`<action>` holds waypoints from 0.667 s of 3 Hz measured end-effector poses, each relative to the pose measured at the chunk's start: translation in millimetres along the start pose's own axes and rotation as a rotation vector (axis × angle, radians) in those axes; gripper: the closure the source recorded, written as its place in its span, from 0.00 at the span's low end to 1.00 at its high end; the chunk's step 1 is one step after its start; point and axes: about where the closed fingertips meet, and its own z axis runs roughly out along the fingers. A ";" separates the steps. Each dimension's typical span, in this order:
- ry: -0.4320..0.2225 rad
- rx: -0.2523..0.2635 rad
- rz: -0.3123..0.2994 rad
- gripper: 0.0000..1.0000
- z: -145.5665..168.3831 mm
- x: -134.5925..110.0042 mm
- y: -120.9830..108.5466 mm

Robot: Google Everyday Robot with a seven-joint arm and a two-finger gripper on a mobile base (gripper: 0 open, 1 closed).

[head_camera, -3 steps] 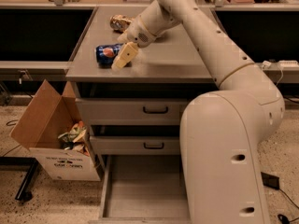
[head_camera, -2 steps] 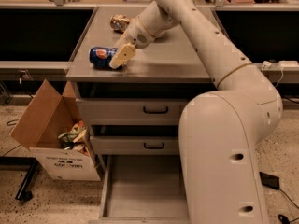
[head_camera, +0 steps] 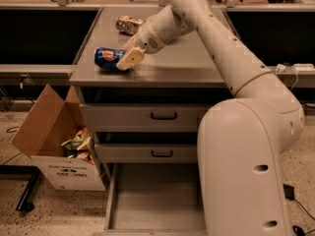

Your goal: Place pepsi can into bottom drawer

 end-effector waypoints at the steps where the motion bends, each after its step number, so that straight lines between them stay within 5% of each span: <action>1: -0.056 0.038 -0.002 1.00 -28.7 -0.5 8.8; 2: -0.076 0.123 0.010 1.00 -71.2 3.6 26.0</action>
Offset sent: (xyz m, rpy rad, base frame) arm -0.0715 -0.1075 0.0655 0.0868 -0.1289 -0.2057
